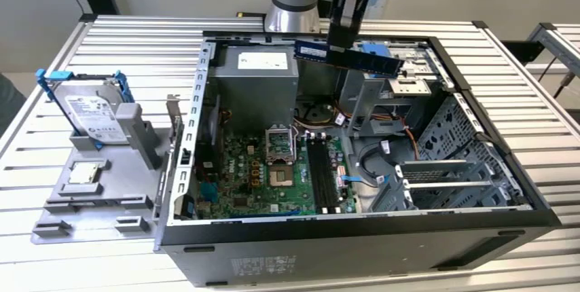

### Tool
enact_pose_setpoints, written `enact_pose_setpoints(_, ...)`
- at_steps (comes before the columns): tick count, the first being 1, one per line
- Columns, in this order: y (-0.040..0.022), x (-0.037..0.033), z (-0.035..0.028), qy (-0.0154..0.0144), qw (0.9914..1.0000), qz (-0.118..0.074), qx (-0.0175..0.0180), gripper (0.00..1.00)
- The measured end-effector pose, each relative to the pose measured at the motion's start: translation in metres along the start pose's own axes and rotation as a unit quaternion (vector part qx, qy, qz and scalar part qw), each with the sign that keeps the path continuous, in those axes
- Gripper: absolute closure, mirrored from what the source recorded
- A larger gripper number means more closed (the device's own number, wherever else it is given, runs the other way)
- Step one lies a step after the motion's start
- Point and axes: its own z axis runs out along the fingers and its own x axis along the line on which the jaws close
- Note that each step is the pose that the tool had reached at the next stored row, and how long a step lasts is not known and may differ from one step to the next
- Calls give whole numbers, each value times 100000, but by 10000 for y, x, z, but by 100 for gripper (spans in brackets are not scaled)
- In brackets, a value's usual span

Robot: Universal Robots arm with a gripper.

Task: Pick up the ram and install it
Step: 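Press down the ram until it locks into place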

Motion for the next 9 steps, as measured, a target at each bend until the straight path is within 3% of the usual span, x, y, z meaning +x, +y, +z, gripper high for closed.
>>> enact_pose_setpoints(9,0,0,0,-86,99915,4129,161,100)
